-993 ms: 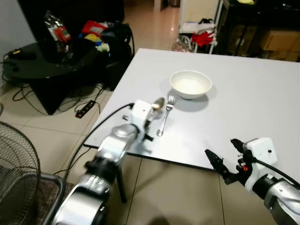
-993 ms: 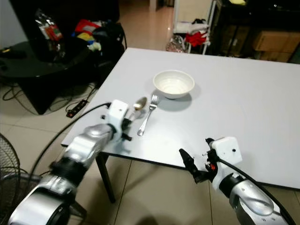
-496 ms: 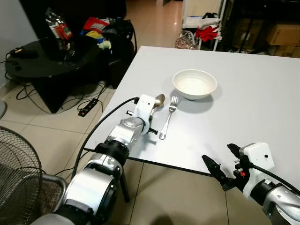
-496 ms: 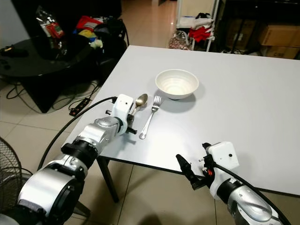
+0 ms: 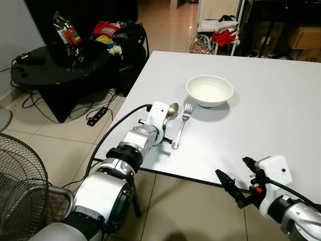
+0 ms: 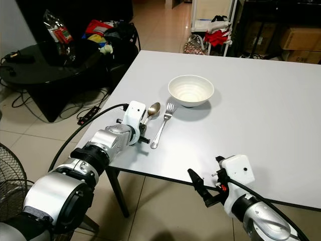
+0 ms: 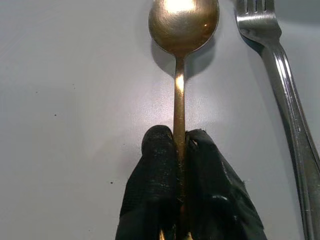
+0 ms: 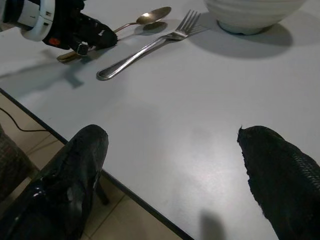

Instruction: Setting the table

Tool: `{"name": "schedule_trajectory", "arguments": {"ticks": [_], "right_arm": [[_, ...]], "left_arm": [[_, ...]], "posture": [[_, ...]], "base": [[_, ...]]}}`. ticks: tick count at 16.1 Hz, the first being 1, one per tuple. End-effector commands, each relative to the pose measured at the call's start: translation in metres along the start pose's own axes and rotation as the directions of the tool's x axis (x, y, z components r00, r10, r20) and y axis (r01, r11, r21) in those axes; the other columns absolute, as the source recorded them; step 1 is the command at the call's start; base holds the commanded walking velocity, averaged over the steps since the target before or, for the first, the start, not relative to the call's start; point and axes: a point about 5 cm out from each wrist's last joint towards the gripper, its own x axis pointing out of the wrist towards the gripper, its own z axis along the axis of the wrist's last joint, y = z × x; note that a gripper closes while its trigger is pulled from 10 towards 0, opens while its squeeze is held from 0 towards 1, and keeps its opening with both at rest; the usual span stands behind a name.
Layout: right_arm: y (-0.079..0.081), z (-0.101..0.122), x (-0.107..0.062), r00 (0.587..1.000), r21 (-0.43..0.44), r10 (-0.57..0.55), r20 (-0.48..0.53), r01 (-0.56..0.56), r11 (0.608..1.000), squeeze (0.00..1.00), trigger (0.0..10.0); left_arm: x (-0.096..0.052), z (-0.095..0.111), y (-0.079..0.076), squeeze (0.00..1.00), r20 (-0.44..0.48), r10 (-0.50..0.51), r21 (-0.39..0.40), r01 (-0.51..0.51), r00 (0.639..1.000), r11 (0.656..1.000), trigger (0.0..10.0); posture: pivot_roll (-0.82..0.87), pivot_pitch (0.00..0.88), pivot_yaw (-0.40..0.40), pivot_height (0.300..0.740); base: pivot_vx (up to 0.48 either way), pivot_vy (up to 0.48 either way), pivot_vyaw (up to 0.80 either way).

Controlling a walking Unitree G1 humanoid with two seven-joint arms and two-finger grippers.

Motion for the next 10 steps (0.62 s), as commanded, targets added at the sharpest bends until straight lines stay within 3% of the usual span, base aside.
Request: {"name": "schedule_trajectory", "arguments": {"ticks": [1,6,8,9,10], "right_arm": [[0.003,0.004,0.000,1.000,-0.004,0.026,0.010,-0.026,1.000,0.00,10.0],[0.004,0.005,-0.003,0.997,0.032,0.070,0.020,-0.071,0.997,0.00,10.0],[-0.002,0.011,-0.004,0.998,0.026,0.038,0.057,-0.040,0.999,0.00,10.0],[-0.004,0.015,-0.005,0.996,0.024,0.021,0.082,-0.023,0.999,0.00,10.0],[-0.005,0.016,-0.006,0.995,0.031,0.015,0.095,-0.018,0.999,0.00,10.0]], "left_arm": [[0.001,-0.009,-0.003,1.00,-0.052,-0.018,-0.014,0.017,0.998,1.000,10.0],[0.000,-0.002,-0.002,1.00,-0.035,-0.045,-0.044,0.044,0.998,0.998,10.0],[-0.003,0.013,0.004,1.00,0.029,-0.047,-0.047,0.049,0.998,0.998,10.0],[-0.006,0.021,0.010,0.25,0.078,-0.049,-0.054,0.053,0.996,0.997,10.0],[-0.009,0.027,0.014,0.00,0.116,-0.048,-0.040,0.053,0.992,0.998,10.0]], "posture": [[-0.13,0.000,0.091,0.740],[-0.13,0.000,0.091,0.740],[-0.13,0.000,0.099,0.740],[-0.13,0.000,0.102,0.740],[-0.13,0.000,0.107,0.740]], "base": [[0.000,0.000,0.00],[0.000,0.000,0.00],[0.000,0.000,0.00],[0.000,0.000,0.00],[0.000,0.000,0.00]]}}
